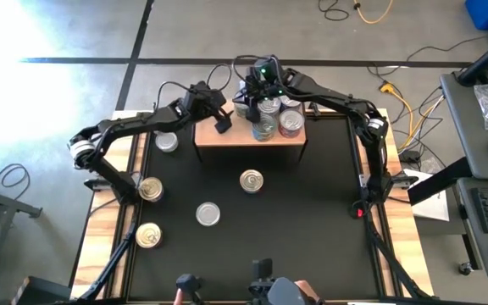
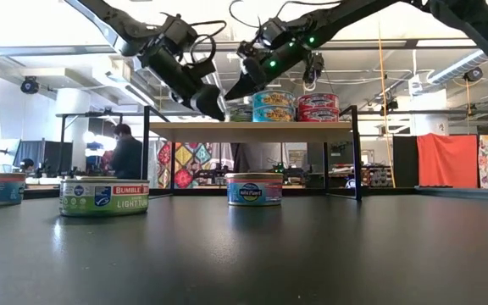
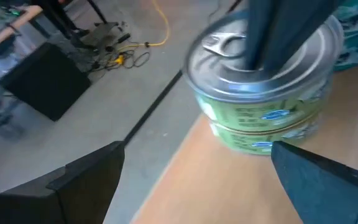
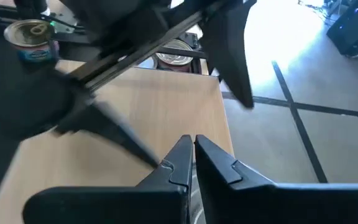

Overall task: Stack canned seafood by type on shelf
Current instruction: Stack the green tuna can on top of the other green tuna can on the shelf, then adjust the tuna cans on the shelf, then put the green white tuna can on the shelf

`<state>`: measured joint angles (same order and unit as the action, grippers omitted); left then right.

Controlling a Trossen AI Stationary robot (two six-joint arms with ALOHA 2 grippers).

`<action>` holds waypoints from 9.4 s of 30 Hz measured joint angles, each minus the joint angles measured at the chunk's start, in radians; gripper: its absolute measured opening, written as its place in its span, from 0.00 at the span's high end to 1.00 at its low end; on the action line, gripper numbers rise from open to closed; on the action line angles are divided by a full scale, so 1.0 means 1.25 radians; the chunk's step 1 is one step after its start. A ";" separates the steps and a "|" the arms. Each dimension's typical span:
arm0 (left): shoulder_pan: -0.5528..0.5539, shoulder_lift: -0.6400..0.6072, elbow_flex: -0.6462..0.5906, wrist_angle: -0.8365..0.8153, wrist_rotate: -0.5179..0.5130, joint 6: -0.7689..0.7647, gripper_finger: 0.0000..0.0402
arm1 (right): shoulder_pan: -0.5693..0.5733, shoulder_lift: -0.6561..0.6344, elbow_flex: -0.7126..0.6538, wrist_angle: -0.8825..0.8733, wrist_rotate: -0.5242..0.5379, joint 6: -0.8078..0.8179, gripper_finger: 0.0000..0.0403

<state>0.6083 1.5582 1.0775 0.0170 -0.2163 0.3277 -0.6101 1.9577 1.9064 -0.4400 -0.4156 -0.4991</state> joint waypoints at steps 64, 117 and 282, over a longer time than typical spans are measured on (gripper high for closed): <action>-0.110 -0.298 -0.321 0.147 -0.001 -0.150 0.03 | -0.002 0.017 0.063 -0.123 0.208 0.035 0.97; -0.249 0.104 -0.057 0.261 -0.108 -0.144 0.03 | -0.010 -0.112 0.057 -0.454 0.313 -0.028 0.97; -1.249 0.403 -0.066 -0.367 -0.654 -1.511 0.00 | 0.775 0.046 -0.549 0.513 0.590 0.558 0.97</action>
<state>-0.9526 2.0616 0.9951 -0.4421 -1.0333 -1.5608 0.3592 2.0151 1.2205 0.2009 0.3214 0.1982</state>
